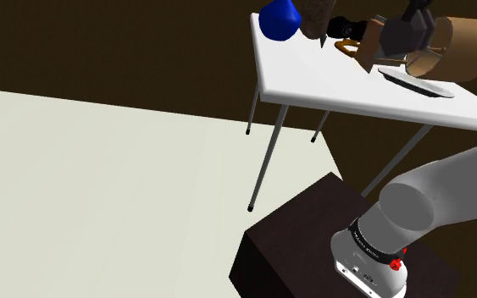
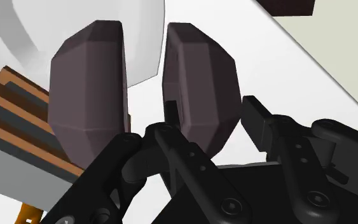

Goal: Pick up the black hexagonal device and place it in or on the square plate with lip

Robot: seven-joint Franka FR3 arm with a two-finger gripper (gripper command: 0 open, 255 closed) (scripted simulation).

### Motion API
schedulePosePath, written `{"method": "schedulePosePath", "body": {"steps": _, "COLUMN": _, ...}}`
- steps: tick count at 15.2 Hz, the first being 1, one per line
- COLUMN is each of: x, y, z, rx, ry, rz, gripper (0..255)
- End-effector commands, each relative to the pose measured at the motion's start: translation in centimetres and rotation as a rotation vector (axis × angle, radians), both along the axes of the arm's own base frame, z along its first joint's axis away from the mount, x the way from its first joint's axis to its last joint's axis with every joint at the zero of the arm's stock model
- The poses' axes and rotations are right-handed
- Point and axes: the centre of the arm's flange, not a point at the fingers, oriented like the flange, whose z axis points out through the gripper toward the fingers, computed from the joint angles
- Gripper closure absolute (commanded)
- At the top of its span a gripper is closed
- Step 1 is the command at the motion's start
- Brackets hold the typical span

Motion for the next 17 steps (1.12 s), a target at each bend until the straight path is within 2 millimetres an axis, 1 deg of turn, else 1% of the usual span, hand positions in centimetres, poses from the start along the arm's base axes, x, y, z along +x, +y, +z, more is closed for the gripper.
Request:
{"method": "schedulePosePath", "body": {"steps": 1, "x": -2.1, "y": -1.9, "z": 0.3, "rx": 0.001, "ry": 0.001, "rz": 0.002, "gripper": 255}}
{"method": "schedulePosePath", "body": {"steps": 8, "x": -9.0, "y": -7.9, "z": 1.1, "rx": 0.001, "ry": 0.001, "rz": 0.002, "gripper": 255}}
{"method": "schedulePosePath", "body": {"steps": 9, "x": -9.4, "y": -8.3, "z": 1.2, "rx": 0.001, "ry": 0.001, "rz": 0.002, "gripper": 255}}
{"method": "schedulePosePath", "body": {"steps": 17, "x": -9.4, "y": -8.3, "z": -3.0, "rx": 0.001, "ry": 0.001, "rz": 0.002, "gripper": 255}}
